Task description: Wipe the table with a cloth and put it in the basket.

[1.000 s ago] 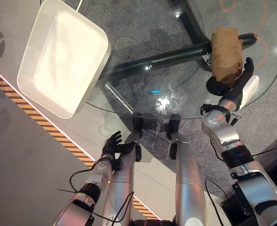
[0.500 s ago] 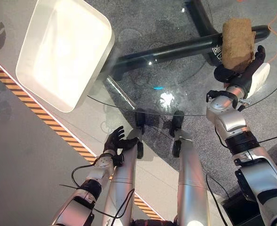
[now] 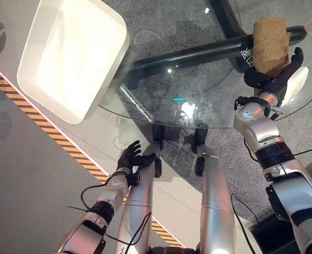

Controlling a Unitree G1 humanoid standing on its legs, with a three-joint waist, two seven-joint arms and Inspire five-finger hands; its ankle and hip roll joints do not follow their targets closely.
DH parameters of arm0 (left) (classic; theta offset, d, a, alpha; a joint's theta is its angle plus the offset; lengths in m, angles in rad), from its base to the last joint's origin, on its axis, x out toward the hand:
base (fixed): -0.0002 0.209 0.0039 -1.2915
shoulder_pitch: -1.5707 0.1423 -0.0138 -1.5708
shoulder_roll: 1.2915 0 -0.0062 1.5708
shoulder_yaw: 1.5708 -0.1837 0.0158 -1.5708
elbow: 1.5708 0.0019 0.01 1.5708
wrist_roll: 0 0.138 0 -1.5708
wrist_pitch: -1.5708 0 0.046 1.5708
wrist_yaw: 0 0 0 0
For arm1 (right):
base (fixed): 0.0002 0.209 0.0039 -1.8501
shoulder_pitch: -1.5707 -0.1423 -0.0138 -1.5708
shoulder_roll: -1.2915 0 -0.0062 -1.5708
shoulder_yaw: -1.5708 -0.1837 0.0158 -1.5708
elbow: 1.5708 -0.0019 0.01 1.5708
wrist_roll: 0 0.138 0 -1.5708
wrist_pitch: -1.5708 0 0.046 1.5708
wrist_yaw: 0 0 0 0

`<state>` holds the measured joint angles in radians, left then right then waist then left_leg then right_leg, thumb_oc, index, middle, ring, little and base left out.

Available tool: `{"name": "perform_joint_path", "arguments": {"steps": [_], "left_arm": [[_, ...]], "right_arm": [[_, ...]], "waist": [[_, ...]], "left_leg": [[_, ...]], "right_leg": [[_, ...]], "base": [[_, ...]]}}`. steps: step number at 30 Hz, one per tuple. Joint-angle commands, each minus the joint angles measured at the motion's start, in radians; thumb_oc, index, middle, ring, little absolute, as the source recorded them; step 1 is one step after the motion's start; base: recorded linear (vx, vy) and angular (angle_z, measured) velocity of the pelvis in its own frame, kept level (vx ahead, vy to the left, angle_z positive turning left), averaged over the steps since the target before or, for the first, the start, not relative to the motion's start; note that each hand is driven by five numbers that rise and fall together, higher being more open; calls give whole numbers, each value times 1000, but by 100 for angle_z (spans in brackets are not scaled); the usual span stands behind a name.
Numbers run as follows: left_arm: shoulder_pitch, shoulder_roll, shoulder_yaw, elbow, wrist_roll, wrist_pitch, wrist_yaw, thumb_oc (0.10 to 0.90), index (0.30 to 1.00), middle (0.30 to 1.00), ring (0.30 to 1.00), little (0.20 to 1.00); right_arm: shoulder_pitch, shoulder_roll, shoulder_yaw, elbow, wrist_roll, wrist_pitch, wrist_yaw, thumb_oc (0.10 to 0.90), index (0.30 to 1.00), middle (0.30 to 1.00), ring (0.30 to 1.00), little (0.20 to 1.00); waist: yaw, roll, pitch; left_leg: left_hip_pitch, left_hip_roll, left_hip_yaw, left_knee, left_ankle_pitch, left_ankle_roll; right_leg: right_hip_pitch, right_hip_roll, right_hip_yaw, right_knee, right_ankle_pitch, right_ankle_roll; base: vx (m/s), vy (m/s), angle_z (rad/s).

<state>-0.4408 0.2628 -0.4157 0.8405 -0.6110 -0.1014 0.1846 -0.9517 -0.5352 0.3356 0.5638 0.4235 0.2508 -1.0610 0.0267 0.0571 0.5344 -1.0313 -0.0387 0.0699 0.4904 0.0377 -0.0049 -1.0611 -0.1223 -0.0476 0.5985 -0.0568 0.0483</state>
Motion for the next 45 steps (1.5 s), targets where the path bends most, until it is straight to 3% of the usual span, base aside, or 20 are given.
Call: {"name": "perform_joint_path", "arguments": {"steps": [1, 2, 4, 20, 29, 35, 45], "left_arm": [[149, -38, -62, 81, -4, 24, 39, 800, 900, 900, 900, 900], [147, -40, -63, 83, -5, 26, 41, 800, 900, 900, 900, 900], [145, -41, -64, 84, -6, 27, 45, 800, 900, 900, 900, 900], [142, -50, -73, 61, -38, 5, 45, 800, 900, 900, 900, 900], [170, -51, -54, 51, -46, -10, 34, 800, 900, 900, 900, 900], [174, -55, -41, 41, -42, -8, 27, 800, 900, 900, 900, 900], [174, -67, -38, 50, -22, -23, 2, 800, 900, 900, 900, 900]], "right_arm": [[59, -20, 22, 99, 171, 44, 181, 685, 801, 801, 801, 785], [59, -17, 25, 109, 167, 39, 187, 405, 561, 561, 561, 505], [58, -17, 29, 117, 163, 32, 206, 100, 300, 300, 300, 200], [29, -32, 30, 64, 94, -6, 212, 100, 300, 300, 300, 200], [33, -58, -11, -148, 17, -48, 80, 100, 300, 300, 300, 200], [11, -70, -11, -265, -27, -15, 82, 100, 300, 300, 300, 200], [-44, -21, 105, -327, -120, 147, 238, 100, 300, 300, 300, 200]], "waist": [[23, 52, -14], [24, 53, -14], [24, 53, -14], [24, 46, -14], [16, 39, -14], [15, 36, -14], [35, 43, -14]], "left_leg": [[-10, -53, -35, 42, -94, 0], [-9, -54, -36, 39, -93, 0], [-4, -56, -38, 34, -91, 1], [21, -63, -36, 14, -96, 6], [33, -61, -33, 14, -105, 13], [27, -63, -32, 15, -106, 17], [22, -65, -22, 10, -99, 22]], "right_leg": [[-13, 48, -43, -54, 45, 7], [-11, 47, -44, -55, 45, 8], [-7, 48, -45, -59, 47, 10], [12, 53, -44, -73, 49, 22], [22, 57, -38, -76, 48, 31], [17, 59, -36, -77, 48, 31], [13, 48, -48, -78, 42, 22]], "base": [[0, 0, 0], [0, 0, 0], [0, 0, 0], [1, 4, 0], [9, 19, 0], [3, 10, 0], [0, 0, 0]]}}
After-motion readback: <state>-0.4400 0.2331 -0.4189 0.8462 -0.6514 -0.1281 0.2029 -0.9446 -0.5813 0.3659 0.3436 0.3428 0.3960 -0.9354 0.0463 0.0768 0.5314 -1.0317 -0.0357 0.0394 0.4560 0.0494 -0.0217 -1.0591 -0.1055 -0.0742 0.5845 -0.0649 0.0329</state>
